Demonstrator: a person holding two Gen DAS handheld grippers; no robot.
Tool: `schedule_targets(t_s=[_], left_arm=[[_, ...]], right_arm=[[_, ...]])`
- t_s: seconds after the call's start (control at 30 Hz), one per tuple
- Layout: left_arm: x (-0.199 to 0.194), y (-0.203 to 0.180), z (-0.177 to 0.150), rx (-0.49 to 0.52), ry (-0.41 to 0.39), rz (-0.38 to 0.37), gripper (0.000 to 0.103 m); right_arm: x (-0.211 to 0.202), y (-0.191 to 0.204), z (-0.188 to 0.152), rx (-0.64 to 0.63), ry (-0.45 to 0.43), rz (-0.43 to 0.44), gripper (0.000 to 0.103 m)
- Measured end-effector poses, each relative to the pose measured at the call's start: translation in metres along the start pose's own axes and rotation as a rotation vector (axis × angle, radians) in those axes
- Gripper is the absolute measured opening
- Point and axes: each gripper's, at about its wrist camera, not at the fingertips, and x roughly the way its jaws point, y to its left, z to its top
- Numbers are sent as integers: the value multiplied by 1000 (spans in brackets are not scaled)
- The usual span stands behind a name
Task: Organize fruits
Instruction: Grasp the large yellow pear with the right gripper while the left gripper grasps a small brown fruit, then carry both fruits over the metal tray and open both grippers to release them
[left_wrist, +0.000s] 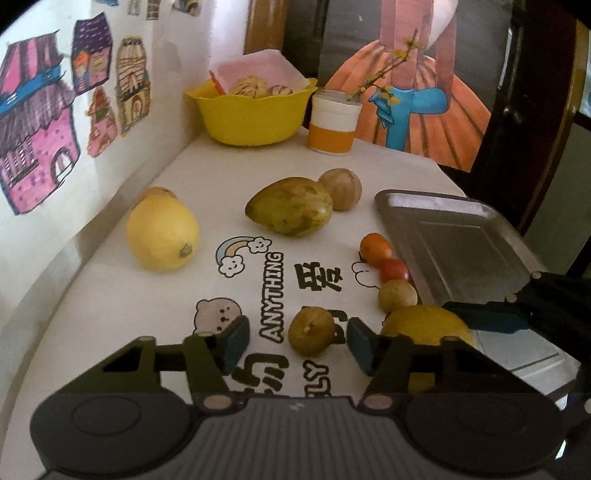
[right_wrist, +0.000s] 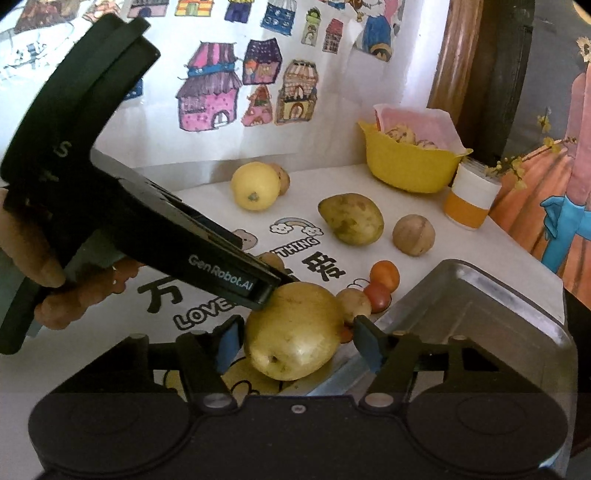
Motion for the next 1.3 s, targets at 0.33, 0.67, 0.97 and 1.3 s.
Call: schedule_targets(t_s=[0.33, 0.67, 0.97, 1.3], left_arm=[[-3, -6, 0, 10, 4, 16, 29], [-39, -22, 22, 8, -17, 76, 29], [-43, -83, 70, 78, -143, -6, 29], [46, -132, 93, 139, -160, -62, 29]], right_arm=[[2, 1, 0, 17, -4, -3, 58], [-47, -24, -3, 156, -97, 74, 58], [-96, -108, 15, 182, -185, -38, 58], [-45, -205, -13, 187, -167, -119, 58]])
